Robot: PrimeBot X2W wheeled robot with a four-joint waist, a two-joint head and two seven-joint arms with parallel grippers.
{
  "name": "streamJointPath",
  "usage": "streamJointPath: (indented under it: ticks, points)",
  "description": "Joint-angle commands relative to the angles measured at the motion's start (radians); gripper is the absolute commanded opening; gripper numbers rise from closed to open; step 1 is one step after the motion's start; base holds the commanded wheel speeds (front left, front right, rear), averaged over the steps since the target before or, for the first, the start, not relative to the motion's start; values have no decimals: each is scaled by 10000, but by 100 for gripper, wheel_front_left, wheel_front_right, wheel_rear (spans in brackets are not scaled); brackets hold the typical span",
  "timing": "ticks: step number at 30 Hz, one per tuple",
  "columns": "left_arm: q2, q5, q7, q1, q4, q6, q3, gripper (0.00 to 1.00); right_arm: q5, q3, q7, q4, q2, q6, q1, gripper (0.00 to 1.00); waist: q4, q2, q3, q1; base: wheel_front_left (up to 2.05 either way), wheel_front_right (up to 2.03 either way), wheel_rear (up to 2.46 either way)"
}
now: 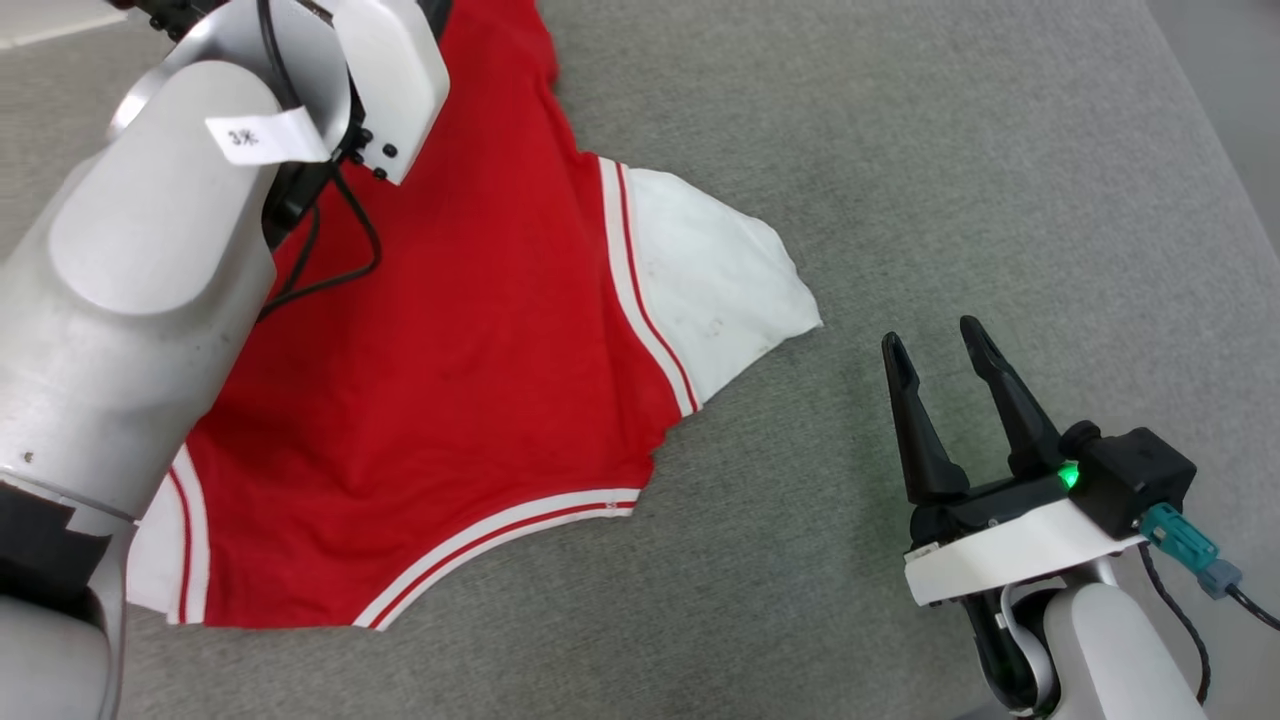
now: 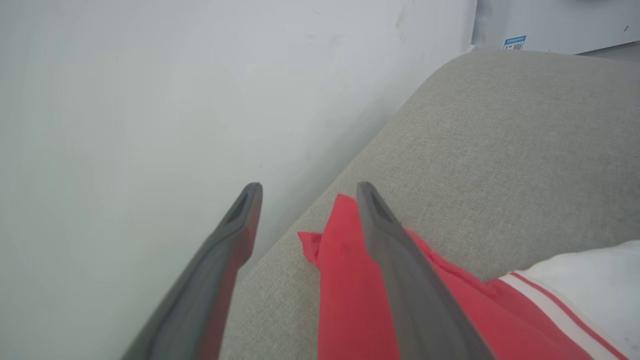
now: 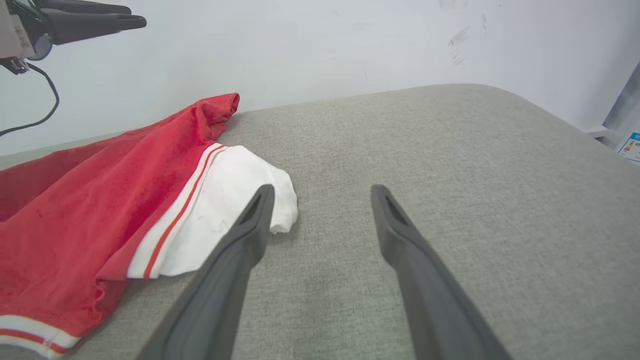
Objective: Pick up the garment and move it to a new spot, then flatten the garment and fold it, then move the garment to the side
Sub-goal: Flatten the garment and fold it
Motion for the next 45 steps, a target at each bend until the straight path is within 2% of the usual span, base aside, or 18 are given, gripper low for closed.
streamJointPath:
  ticks: [1,7,15,20,27,29,30,33,36,41,45]
  points:
    - [-56,-80,-245,124,173,-39,31,100,-107,-71,-38,-13,34,-3,-121,100,189,0,-165,-1,0,0,0]
    - [-193,-375,-1450,478,375,-113,243,100,-305,-338,-38,-37,-145,-3,32,100,945,0,-788,-1,0,0,0]
    - [220,-717,-3119,1742,-586,389,776,100,-381,-670,-35,-10,-612,-3,388,100,2246,0,-1765,-1,0,0,0]
    - [784,-1114,-3446,3458,-2073,1161,1485,100,-306,-883,67,-44,-753,-3,679,100,2908,0,-2355,-1,0,0,0]
    - [1468,-1349,-3518,6881,-4971,2575,2743,100,-251,-1075,303,-228,-857,-3,1115,100,3508,0,-2869,-1,0,0,0]
    - [1428,-1330,-3512,7897,-5795,2909,3142,100,-240,-1108,338,-286,-851,-3,1195,100,3597,0,-2960,-1,0,0,0]
    - [1253,-1000,-3506,9297,-6782,3351,3629,100,-217,-1123,423,-372,-857,-3,1311,100,3691,0,-3042,-1,0,0,0]
    - [880,-611,-3507,10418,-7501,3669,4167,100,-209,-1082,476,-430,-858,-3,1399,100,3733,0,-3133,-1,0,0,0]
    - [338,-246,-3508,11272,-8031,3674,4601,100,-182,-1102,512,-460,-856,-3,1543,100,3796,0,-3232,-1,0,0,0]
    - [-134,336,-3509,12026,-8104,3120,4821,100,-195,-1041,780,-564,-996,-3,1693,100,3921,0,-3285,-1,0,0,0]
    - [-425,625,-3509,12085,-8111,2729,5092,100,-169,-874,1533,-838,-1363,-3,1643,100,4152,0,-3201,-1,0,0,0]
